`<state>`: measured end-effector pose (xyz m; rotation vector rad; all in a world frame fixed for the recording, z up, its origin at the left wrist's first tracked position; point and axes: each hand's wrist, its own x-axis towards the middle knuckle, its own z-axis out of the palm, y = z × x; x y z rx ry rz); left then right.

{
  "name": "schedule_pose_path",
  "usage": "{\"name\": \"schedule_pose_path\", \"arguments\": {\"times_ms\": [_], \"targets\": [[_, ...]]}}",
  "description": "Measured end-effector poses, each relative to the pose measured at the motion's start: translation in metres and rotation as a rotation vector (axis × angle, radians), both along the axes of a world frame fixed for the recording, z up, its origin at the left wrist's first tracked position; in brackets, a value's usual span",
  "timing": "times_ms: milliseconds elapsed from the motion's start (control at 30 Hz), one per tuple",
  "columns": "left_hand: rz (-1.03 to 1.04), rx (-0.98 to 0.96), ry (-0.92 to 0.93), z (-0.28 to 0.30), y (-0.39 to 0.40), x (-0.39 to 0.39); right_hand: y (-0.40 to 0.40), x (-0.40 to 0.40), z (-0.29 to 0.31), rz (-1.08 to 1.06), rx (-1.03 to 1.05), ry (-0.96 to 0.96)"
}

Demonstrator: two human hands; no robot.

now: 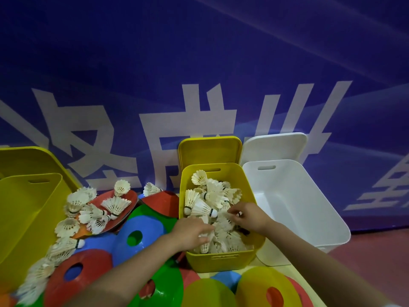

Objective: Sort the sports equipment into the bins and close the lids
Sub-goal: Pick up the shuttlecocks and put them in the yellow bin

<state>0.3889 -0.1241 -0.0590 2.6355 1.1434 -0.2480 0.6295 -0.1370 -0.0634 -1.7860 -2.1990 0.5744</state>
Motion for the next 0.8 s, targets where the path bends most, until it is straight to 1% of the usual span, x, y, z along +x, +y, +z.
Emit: {"name": "schedule_pose_path", "arguments": {"times_ms": [133,200,333,500,567,633,700,733,800], "targets": [[0.079,0.058,-0.005,-0.003,0.002,0.005,-0.006,0.0,-0.005,0.031,0.006,0.01],[0.097,0.062,0.016,-0.004,0.001,0.007,-0.008,-0.002,-0.008,0.052,0.012,-0.039],[0.067,0.057,0.062,-0.005,-0.001,0.007,-0.008,-0.008,-0.01,0.073,-0.005,-0.184],[0.048,0.043,0.024,-0.009,-0.001,0.004,-0.009,-0.008,-0.013,0.082,0.035,-0.187],[0.067,0.024,-0.099,-0.011,-0.002,0.002,-0.012,-0.007,-0.014,0.071,0.05,-0.153],[0.115,-0.03,-0.317,-0.01,-0.003,-0.001,-0.015,-0.008,-0.012,-0.037,0.1,-0.024],[0.218,-0.087,-0.55,-0.005,-0.002,-0.007,-0.017,-0.009,-0.008,-0.167,0.163,0.122],[0.266,-0.095,-0.636,-0.002,0.0,-0.01,-0.017,-0.011,-0.006,-0.201,0.178,0.154],[0.324,-0.086,-0.728,0.004,0.004,-0.021,-0.016,-0.017,-0.002,-0.207,0.176,0.172]]}}
